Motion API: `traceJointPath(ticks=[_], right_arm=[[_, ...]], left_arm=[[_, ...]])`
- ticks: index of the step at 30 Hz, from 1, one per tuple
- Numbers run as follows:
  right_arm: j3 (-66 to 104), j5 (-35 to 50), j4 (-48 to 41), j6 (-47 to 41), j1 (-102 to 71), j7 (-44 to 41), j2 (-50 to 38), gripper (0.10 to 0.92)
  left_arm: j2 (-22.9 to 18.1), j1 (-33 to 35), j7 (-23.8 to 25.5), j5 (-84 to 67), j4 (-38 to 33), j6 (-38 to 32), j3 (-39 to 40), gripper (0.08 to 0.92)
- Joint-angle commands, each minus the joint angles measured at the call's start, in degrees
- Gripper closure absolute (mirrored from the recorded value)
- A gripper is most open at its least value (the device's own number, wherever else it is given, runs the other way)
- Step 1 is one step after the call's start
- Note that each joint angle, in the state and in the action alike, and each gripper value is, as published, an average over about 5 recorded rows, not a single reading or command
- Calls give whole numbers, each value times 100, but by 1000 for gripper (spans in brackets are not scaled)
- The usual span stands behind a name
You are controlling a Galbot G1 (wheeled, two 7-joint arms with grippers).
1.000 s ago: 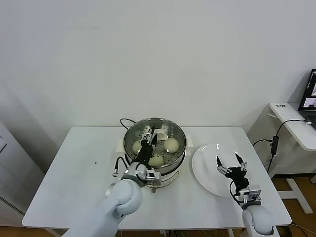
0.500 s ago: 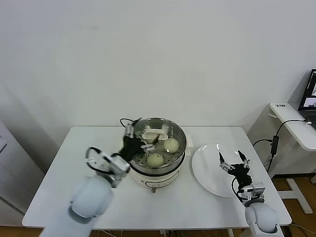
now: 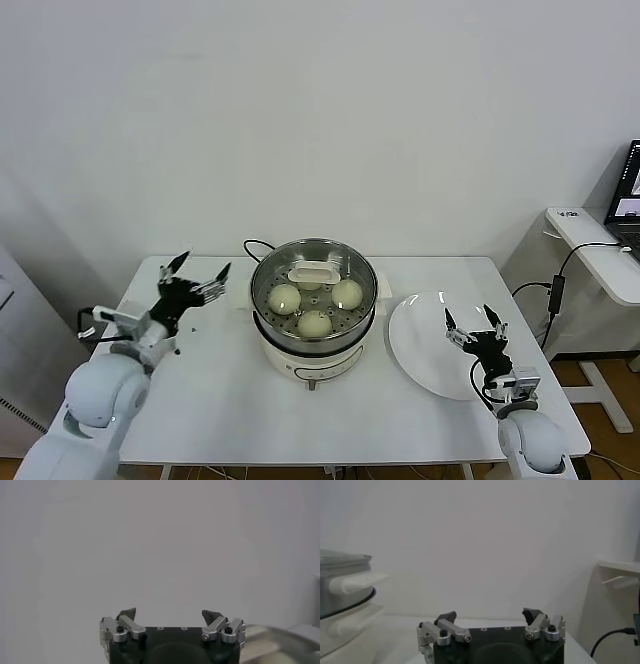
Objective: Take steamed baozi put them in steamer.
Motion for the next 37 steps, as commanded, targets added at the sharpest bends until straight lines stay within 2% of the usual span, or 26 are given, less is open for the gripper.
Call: traceJointPath(ticks=[1, 11, 37], right_arm=[[18, -73, 90, -143, -36, 17, 24, 203], [27, -260, 80, -162, -114, 49, 110, 203], [113, -215, 146, -293, -278, 83, 161, 203]], left_arm=[[124, 406, 169, -102, 1335, -750, -642, 177], [-197, 384, 91, 24, 1600, -652, -495, 177], [-233, 673, 55, -170, 1357, -498, -519, 177]])
